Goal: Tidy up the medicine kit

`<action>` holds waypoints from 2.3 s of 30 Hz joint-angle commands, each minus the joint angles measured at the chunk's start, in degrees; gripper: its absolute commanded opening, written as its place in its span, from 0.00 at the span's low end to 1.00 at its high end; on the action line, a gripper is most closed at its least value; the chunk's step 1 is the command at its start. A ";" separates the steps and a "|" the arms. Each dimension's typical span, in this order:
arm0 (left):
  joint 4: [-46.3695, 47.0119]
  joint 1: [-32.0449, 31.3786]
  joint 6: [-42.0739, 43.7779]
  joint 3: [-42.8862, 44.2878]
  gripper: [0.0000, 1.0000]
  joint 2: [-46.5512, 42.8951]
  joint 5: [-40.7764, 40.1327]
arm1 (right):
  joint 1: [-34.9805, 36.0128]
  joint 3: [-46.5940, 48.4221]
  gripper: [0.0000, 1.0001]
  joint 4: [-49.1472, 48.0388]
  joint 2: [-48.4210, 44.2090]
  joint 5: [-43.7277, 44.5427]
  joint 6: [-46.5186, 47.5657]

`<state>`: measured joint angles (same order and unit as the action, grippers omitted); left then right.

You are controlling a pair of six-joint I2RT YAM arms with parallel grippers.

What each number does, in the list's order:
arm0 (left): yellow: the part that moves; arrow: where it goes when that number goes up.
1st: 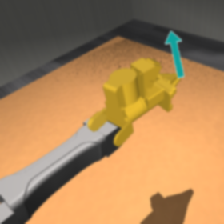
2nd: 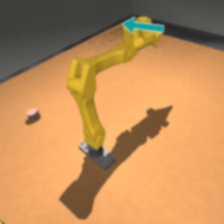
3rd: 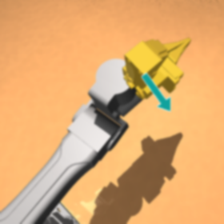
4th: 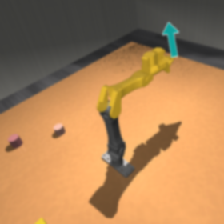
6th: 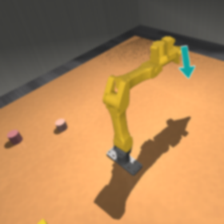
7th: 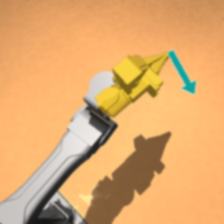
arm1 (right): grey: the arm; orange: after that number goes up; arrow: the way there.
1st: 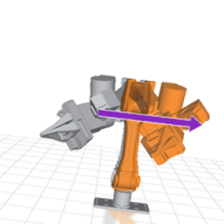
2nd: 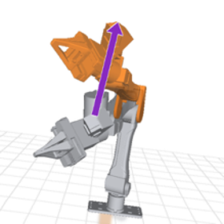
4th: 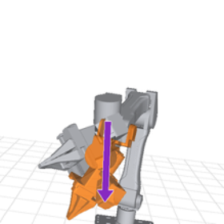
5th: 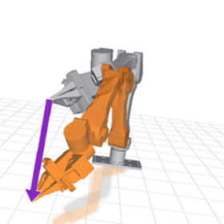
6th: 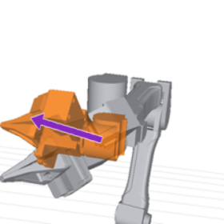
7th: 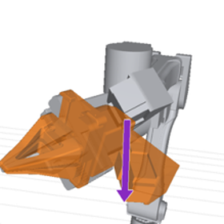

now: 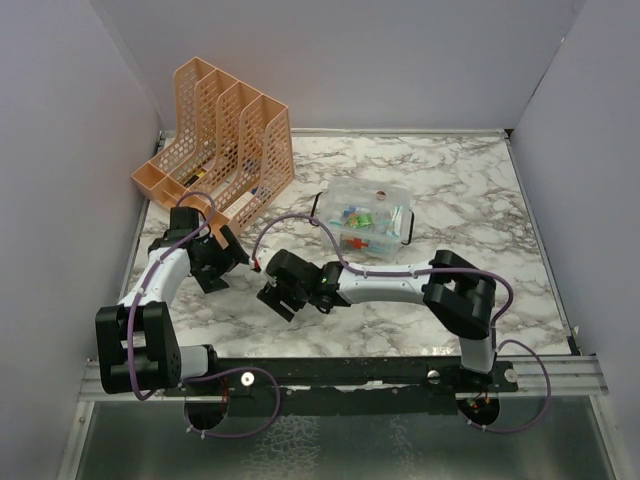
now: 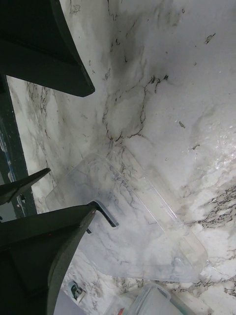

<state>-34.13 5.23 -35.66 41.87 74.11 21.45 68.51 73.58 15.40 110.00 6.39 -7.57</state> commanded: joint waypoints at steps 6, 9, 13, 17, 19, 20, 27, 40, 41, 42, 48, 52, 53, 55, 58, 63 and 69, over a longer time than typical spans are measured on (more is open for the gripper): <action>2.17 0.13 0.34 -0.10 0.95 0.45 4.88 | 0.53 1.50 0.63 1.25 5.12 6.98 3.75; 2.75 0.12 0.32 -0.29 0.96 0.88 6.51 | 1.51 1.09 0.63 1.10 6.15 9.64 4.80; 3.20 0.12 0.68 -0.63 0.97 1.57 8.28 | 2.46 0.63 0.62 0.81 7.28 11.36 5.80; 3.82 0.12 0.90 -1.05 0.98 1.74 9.31 | 2.67 0.37 0.43 0.79 6.20 11.46 4.77; 4.10 0.13 1.14 -1.21 0.99 1.66 9.86 | 2.62 0.34 0.37 0.82 4.80 11.72 4.16; 4.28 0.13 1.36 -1.32 0.99 1.64 10.33 | 2.63 0.33 0.35 0.78 3.91 11.82 3.95; 5.22 0.13 4.44 -2.35 0.99 2.09 15.02 | 2.52 0.25 0.34 -0.52 -1.54 9.01 3.55; 5.20 0.13 1.69 -3.97 0.98 -0.80 6.39 | 1.78 -0.24 0.45 0.07 -1.62 7.41 0.97; 5.08 0.13 0.55 -3.90 0.97 -1.58 4.22 | 1.66 0.06 0.53 0.74 -1.31 7.95 0.43; 5.08 0.13 -0.17 -3.91 0.97 -2.26 2.74 | 1.55 0.38 0.61 1.33 -1.00 8.62 -0.10; 4.88 0.21 -1.08 -3.49 0.96 -3.82 1.11 | 0.70 1.79 0.92 3.02 1.28 8.27 -0.24; 4.74 0.19 -1.16 -3.61 0.96 -3.49 1.58 | 0.39 2.63 0.86 2.98 2.77 6.57 0.71; 4.69 0.21 -1.17 -3.59 0.96 -3.40 1.54 | 0.32 2.73 0.84 2.91 3.04 6.52 0.89; 4.71 0.21 -1.16 -3.50 0.96 -3.16 1.51 | 0.18 3.11 0.82 3.01 3.71 6.90 1.25; 4.78 0.27 -1.03 -3.18 0.96 -2.42 1.94 | 0.13 3.41 0.82 2.94 4.84 7.85 2.15; 5.01 0.30 -0.29 -2.44 0.96 -0.67 5.00 | 0.13 2.96 0.67 2.00 6.30 8.05 4.45; 6.67 0.30 1.36 -2.86 0.98 1.43 11.13 | 0.13 2.59 0.55 1.12 3.51 6.44 5.08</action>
<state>-29.17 5.23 -35.86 38.13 74.46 26.92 68.62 76.14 17.04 114.06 15.16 -2.87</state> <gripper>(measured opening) 0.970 0.584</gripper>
